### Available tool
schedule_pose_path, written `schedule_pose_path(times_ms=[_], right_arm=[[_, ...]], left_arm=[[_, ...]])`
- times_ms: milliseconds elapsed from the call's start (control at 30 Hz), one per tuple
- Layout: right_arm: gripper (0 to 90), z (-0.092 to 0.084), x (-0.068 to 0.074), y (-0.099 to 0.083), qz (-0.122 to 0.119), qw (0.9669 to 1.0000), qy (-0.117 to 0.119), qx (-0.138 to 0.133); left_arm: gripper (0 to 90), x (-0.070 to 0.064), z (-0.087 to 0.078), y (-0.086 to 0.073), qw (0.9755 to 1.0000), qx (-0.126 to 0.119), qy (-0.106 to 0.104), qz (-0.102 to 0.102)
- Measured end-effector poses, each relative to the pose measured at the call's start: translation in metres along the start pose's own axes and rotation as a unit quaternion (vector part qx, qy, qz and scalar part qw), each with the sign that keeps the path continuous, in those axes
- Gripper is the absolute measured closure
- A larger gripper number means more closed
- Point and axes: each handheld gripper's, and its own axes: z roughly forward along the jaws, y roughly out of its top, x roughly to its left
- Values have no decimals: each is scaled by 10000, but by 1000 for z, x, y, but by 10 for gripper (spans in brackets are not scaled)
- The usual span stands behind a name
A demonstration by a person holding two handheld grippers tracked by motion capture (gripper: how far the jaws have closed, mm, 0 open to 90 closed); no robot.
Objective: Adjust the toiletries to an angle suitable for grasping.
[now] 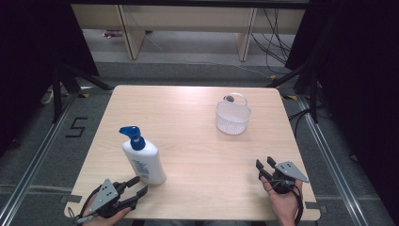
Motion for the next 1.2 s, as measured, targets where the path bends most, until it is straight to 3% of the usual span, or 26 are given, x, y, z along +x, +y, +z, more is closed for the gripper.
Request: schedule_pose_path(times_ms=[33, 100, 133, 233, 267, 367, 400, 433, 467, 600, 700, 833, 867, 900, 967, 1033, 1133, 1200], right_arm=[[558, 1, -2, -1, -216, 9997, -48, -92], [639, -1, 2, -2, -173, 9997, -136, -40], [689, 0, 1, -2, -287, 9994, -139, -91], [751, -3, 5, -2, -79, 9998, -152, 34], [805, -4, 3, 0, -363, 9992, -161, -24], [834, -3, 5, -1, -344, 9993, -147, -94], [840, -5, 9, -2, -112, 9998, -151, -26], [842, -3, 6, -2, -333, 9993, -122, -96], [844, -3, 7, -2, -278, 9996, -104, -44], [852, 0, 6, -4, -430, 9989, -200, -38], [851, 1, 7, -3, -421, 9991, -108, -18], [850, 0, 11, -5, -167, 9998, -139, 39], [843, 2, 8, -5, -360, 9993, -133, -49], [840, 1, 7, -5, -371, 9992, -141, -42], [832, 2, 8, -5, -311, 9994, -112, -70], [826, -1, 11, -6, -59, 9999, -139, 54], [822, 1, 5, -5, -388, 9991, -170, -84], [821, 2, 6, -5, -357, 9992, -157, -92]], left_arm=[[544, 1, 0, 1, 10000, -73, -35, 9], [602, 2, -3, 4, 9999, -125, -50, 66], [634, 2, -3, 4, 9999, -125, -50, 66], [717, 2, -8, 10, 9999, -111, 57, -2], [750, 3, -9, 12, 9999, -148, 38, -30], [832, 8, -13, 20, 9994, -223, 203, -151], [857, 10, -15, 22, 9992, -182, 319, -180], [879, 12, -16, 25, 9987, -203, 396, -240], [890, 13, -16, 27, 9983, -209, 470, -261], [893, 17, -16, 36, 9976, -285, 568, -286], [894, 18, -13, 39, 9974, -387, 537, -296], [894, 20, -12, 43, 9974, -317, 594, -267], [894, 20, -11, 43, 9974, -308, 597, -259], [894, 20, -11, 43, 9974, -300, 599, -265], [894, 21, -9, 43, 9975, -352, 562, -246], [893, 22, -9, 44, 9975, -349, 571, -238], [893, 22, -8, 44, 9975, -340, 564, -247], [893, 23, -8, 44, 9976, -326, 560, -240]])
